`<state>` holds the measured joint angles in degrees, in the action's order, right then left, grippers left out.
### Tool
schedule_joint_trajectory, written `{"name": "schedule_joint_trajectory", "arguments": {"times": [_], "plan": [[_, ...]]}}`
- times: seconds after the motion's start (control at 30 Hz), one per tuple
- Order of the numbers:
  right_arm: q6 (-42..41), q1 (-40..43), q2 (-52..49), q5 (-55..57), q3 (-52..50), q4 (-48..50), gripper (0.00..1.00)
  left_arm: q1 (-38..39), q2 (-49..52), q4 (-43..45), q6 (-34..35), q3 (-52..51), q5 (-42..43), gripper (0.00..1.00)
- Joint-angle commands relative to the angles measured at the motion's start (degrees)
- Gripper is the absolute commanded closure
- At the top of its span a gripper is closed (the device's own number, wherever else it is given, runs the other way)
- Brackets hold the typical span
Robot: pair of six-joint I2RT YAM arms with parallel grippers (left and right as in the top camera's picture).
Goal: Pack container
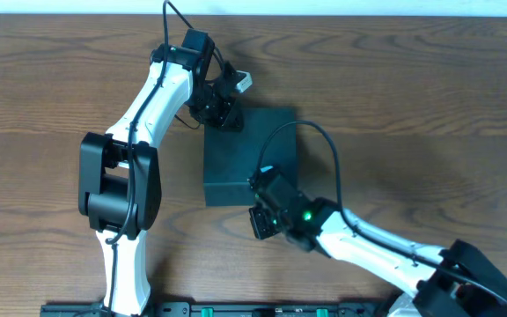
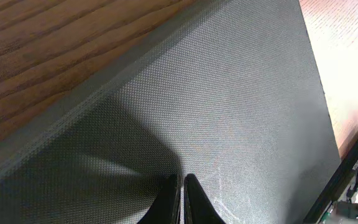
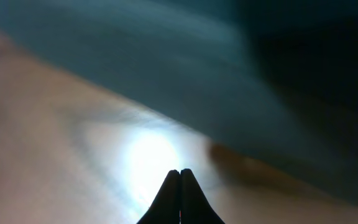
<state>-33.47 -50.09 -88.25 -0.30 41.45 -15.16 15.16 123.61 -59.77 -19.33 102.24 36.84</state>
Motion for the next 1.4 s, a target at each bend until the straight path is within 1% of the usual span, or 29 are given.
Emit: {"name": "schedule_joint_trajectory", "arguments": {"times": [0.0, 0.3, 0.47, 0.6, 0.7, 0.8, 0.87, 0.93, 0.97, 1.1, 1.27, 1.37], "plan": [[-9.9, -2.12, 0.07, 15.56, -0.48, 1.79, 0.99, 0.63, 2.67, 0.22, -0.85, -0.5, -4.26, 0.94], [-11.74, -2.49, -0.92, 20.37, -0.48, 6.69, 0.98, 0.68, 2.67, -0.09, -0.87, -0.5, -4.24, 0.94], [-13.44, -2.45, -5.2, 20.02, -0.48, 10.45, 0.98, 0.68, 2.67, -0.28, -1.22, -0.5, -4.26, 0.94], [-13.16, -2.45, -5.33, 18.01, -0.35, 11.98, 0.98, 0.68, 2.67, -0.37, -1.49, -0.5, -4.33, 0.94], [-10.78, -2.38, -2.27, 15.89, -0.31, 11.69, 0.98, 0.68, 2.67, -0.37, -1.46, -0.5, -4.42, 0.94], [-6.58, -2.23, 5.11, 14.47, -0.28, 9.53, 0.98, 0.52, 2.67, -0.33, -1.44, -0.5, -4.37, 0.94], [-4.28, -1.2, 10.99, 15.26, -0.28, 7.06, 0.99, 0.2, 2.64, -0.15, -1.42, -0.48, -2.62, 0.94], [-1.92, 1.09, 16.81, 16.72, -0.28, 4.66, 0.99, -0.2, 2.6, -0.17, -1.29, -0.26, -0.7, 0.94], [0.44, 3.63, 20.5, 17.03, -0.28, 3.41, 0.99, -0.57, 2.38, -0.39, -0.74, 0.28, -0.59, 0.94], [4.74, 12.81, 26.93, 16.0, -0.28, -0.68, 0.99, -2.23, 0.37, -1.81, 0.28, 2.73, 0.17, 0.94], [13.84, 24.79, 32.26, 7.13, -0.2, -6.32, 0.99, -6.43, -7.06, -4.09, 0.28, 4.39, 1.6, 0.94], [16.06, 30.58, 34.77, 3.63, 0.02, -10.36, 0.99, -8.9, -12.68, -5.01, 0.28, 4.39, 1.49, 0.94]]}}
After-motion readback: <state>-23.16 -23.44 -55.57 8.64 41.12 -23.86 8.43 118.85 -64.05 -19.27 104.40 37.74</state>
